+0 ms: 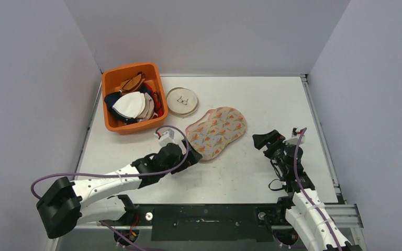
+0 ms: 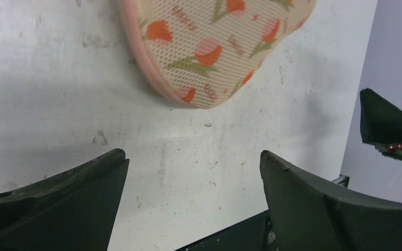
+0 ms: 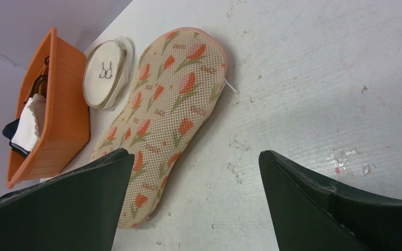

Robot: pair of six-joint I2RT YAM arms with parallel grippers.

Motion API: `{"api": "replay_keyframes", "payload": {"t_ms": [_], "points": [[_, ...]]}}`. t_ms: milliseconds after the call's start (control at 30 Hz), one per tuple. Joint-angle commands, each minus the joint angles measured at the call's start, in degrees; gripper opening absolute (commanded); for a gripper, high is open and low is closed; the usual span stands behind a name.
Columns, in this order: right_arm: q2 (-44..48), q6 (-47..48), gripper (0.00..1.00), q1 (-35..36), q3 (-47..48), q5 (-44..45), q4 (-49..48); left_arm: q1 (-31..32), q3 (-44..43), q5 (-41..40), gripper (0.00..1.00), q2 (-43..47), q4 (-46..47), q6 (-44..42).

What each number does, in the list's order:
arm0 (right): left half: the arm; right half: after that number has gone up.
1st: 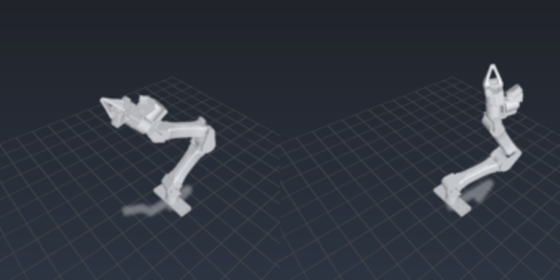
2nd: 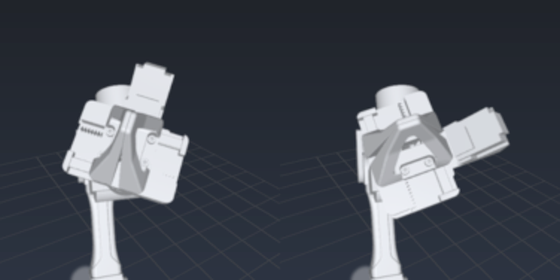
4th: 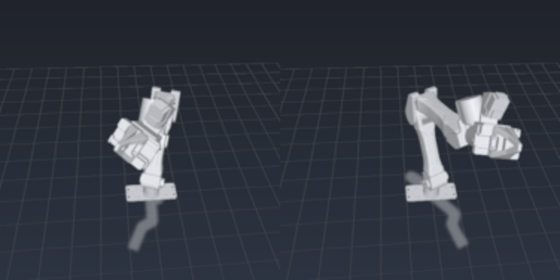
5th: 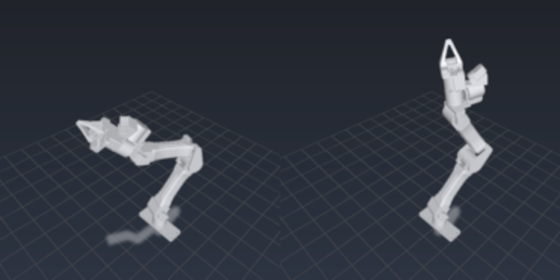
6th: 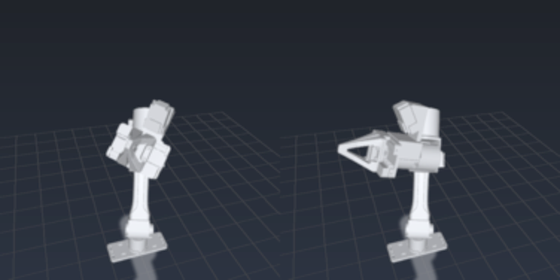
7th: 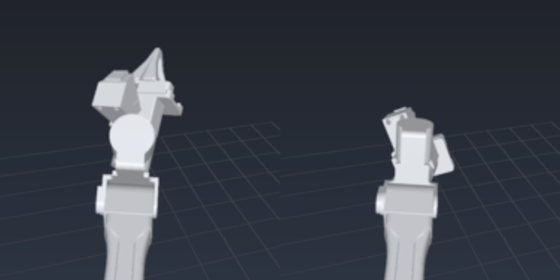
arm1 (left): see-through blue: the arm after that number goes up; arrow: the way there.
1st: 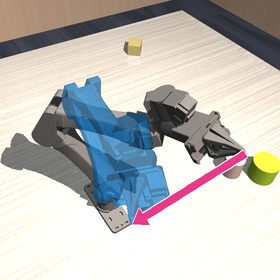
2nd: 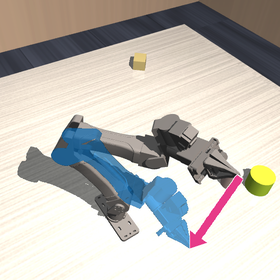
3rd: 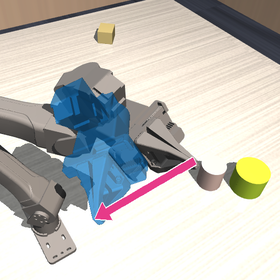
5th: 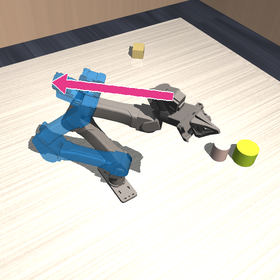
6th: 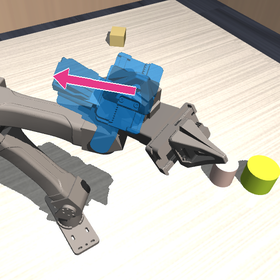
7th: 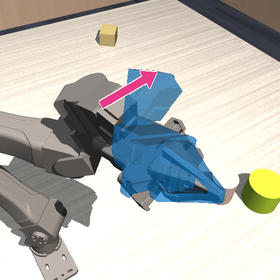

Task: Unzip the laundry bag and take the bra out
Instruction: Adjust the laundry bag at the center of the board.

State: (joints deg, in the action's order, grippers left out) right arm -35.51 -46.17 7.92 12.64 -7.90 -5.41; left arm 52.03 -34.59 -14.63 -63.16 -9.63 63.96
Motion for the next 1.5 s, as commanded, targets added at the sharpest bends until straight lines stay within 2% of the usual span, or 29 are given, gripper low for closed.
{"api": "replay_keyframes", "payload": {"t_ms": [0, 267, 300, 467, 667, 767, 867, 900, 1033, 1133, 1267, 1467], "points": [[0.9, 0.1, 0.95, 0.6, 2.6, 0.0, 3.2, 2.5, 5.9, -9.1, 0.96, -1.7, 17.0, 20.9], [3.6, -0.3, 0.95, 1.4, 3.2, -0.5, 5.2, 2.8, 9.1, -7.7, 0.99, -16.9, 39.9, 24.3], [3.9, -0.3, 0.95, 1.4, 3.3, -0.4, 6.4, 2.7, 9.5, -7.4, 0.96, -18.6, 42.9, 24.3], [4.6, 0.0, 0.95, 1.7, 3.8, 0.1, 8.0, 2.0, 7.8, -6.3, 0.67, -23.6, 44.8, 22.6], [4.7, 0.1, 0.95, 1.7, 4.2, -0.2, 8.0, -2.0, 10.6, -4.1, 0.22, -24.1, 45.9, 20.3], [4.5, 0.8, 0.95, 1.7, 4.6, -0.8, 7.7, -5.0, 11.2, 0.3, 0.0, -22.3, 44.4, 16.6], [3.6, 2.9, 0.96, 1.8, 5.9, -1.4, 8.1, -9.4, 9.1, 10.3, 0.0, -19.2, 36.5, 9.1], [3.0, 3.6, 0.96, 1.8, 6.3, -2.0, 8.0, -11.4, 7.5, 15.3, 0.0, -18.0, 30.3, 6.2], [-2.2, 6.5, 0.97, 1.5, 7.7, -5.7, 7.2, -16.2, 1.6, 31.7, 0.0, -16.9, 15.3, -7.3], [-7.5, 8.6, 0.97, 0.6, 7.9, -8.7, 5.9, -17.5, -2.7, 39.3, 0.0, -17.3, 5.2, -15.9], [-15.1, 7.3, 0.96, -0.1, 7.1, -12.3, -1.9, -17.8, -8.3, 42.9, 0.0, -17.9, -8.1, -25.4], [-22.1, 2.8, 0.95, -0.2, 4.2, -10.2, -12.4, -19.6, -6.8, 40.7, 0.0, -15.5, -11.8, -26.8]]}}
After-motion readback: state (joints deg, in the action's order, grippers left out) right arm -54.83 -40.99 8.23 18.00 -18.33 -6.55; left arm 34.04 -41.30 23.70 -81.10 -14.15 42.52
